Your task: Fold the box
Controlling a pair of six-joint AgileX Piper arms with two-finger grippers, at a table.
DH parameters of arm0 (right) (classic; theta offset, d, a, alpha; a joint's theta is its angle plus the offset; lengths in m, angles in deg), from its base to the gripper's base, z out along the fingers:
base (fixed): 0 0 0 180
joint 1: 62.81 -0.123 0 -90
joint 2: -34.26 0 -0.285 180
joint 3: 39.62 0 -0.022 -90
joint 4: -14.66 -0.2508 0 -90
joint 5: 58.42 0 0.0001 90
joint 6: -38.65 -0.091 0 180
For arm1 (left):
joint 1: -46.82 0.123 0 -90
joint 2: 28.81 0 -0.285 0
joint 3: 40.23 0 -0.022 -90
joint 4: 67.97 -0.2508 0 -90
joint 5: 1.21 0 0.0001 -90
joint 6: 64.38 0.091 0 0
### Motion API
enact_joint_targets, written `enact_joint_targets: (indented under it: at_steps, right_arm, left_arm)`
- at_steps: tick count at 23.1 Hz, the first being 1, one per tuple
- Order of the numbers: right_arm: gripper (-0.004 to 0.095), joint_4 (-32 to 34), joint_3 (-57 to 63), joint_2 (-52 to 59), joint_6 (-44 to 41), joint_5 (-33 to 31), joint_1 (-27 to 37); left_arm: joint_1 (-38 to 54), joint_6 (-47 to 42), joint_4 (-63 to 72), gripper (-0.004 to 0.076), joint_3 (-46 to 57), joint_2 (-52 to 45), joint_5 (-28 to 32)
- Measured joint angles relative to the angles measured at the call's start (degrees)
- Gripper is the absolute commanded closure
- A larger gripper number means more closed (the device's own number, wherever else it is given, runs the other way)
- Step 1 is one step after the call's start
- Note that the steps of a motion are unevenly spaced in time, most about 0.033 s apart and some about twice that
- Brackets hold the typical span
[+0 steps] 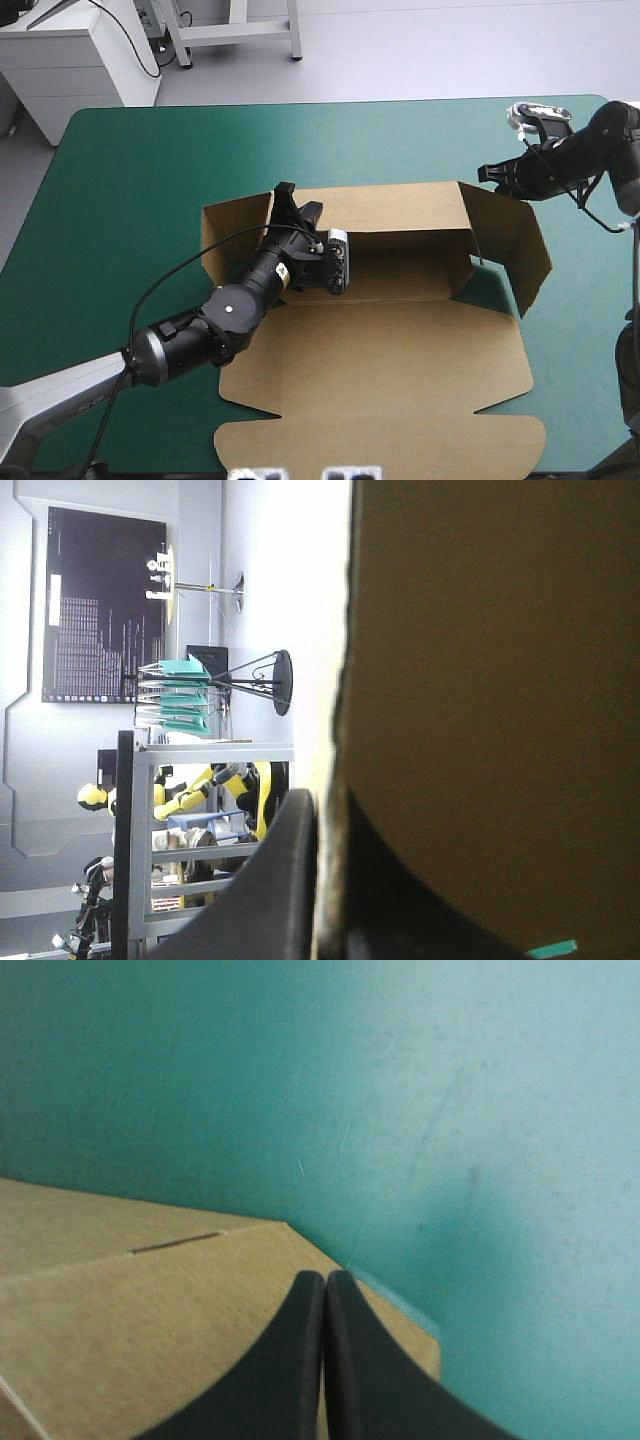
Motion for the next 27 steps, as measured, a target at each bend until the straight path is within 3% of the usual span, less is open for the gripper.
enact_joint_targets:
  at_steps: [7,13,17,19,27]
  right_arm:
    - [0.092,3.47,2.41,2.36,-0.42,-2.71,0.0]
    - [0.0922,2.69,10.77,8.66,1.91,-1.39,0.0]
    - [0.0922,-7.42,27.91,16.35,11.69,12.52,0.0]
    - [0.0922,-16.52,37.57,22.33,21.15,20.23,0.0]
    - [0.0922,-32.06,50.6,27.13,44.65,28.58,0.0]
  left_arm:
    - [-0.17,-0.58,-0.14,0.0732,0.0,0.0,-0.52]
    - [-0.28,-1.43,-0.14,0.0732,0.0,0.0,-0.67]
    - [-0.28,-1.46,-0.14,0.0732,0.0,0.0,-0.72]
    - [-0.28,-1.65,-0.14,0.0732,0.0,0.0,-0.72]
    - [-0.28,-1.54,-0.14,0.0731,0.0,0.0,0.16]
